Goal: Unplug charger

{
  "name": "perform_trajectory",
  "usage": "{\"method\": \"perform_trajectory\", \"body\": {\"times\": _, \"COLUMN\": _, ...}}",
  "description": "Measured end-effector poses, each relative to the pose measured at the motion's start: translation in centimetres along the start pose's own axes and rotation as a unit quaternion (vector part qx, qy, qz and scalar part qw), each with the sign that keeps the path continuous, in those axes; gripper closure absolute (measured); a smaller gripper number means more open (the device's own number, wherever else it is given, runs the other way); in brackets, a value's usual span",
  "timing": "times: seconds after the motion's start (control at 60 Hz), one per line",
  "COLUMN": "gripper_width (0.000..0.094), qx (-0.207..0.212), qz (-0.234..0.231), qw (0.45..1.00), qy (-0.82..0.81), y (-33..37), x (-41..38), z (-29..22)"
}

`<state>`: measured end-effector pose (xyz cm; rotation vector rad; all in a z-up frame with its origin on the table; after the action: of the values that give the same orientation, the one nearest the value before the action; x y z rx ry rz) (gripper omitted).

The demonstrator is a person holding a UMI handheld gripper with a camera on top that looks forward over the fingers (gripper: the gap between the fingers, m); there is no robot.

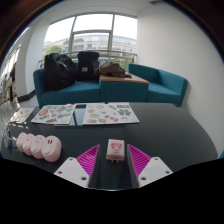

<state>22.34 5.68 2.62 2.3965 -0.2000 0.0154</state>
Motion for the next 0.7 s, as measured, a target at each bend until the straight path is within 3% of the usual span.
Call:
{"method": "perform_trajectory", "body": {"times": 0.05, "gripper_width": 0.0349, "qx": 0.021, "qz": 0.009, "qw": 1.000, "qy": 0.001, "y": 1.5, "x": 0.3, "z": -1.1}}
{"method": "perform_trajectory", "body": {"times": 0.15, "gripper_width": 0.0257, "qx": 0.078, "qz": 0.006, "qw": 0.997, "qy": 0.003, "y": 6.6, "x": -0.6, "z": -4.1}}
{"method": "perform_trajectory", "body": {"times": 0.25, "gripper_width": 0.0087, "qx": 0.129, "qz": 0.005, "qw": 0.992, "qy": 0.006, "y": 14.0, "x": -1.8, "z": -6.7}}
{"method": "perform_trajectory", "body": {"times": 0.4, "gripper_width": 0.0098, "qx": 0.175, "qz": -0.023, "qw": 0.984, "qy": -0.013, "y": 24.3, "x": -5.2, "z": -6.9}}
{"method": "perform_trajectory", "body": {"times": 0.7, "gripper_width": 0.0087, "qx": 0.172, "qz": -0.063, "qw": 0.983, "qy": 0.014, "y": 34.6, "x": -12.1, "z": 0.2}}
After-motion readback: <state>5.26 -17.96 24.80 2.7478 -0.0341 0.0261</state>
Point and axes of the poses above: the point between the fingertips, and its own axes, seen from behind it with the camera up: x to the right, z down, y backward, against the way the camera looks, the point moved 3 cm from there along y, backward, against the way the camera looks, and after that the axes turned 10 degrees about -x, right-handed, at the moved point
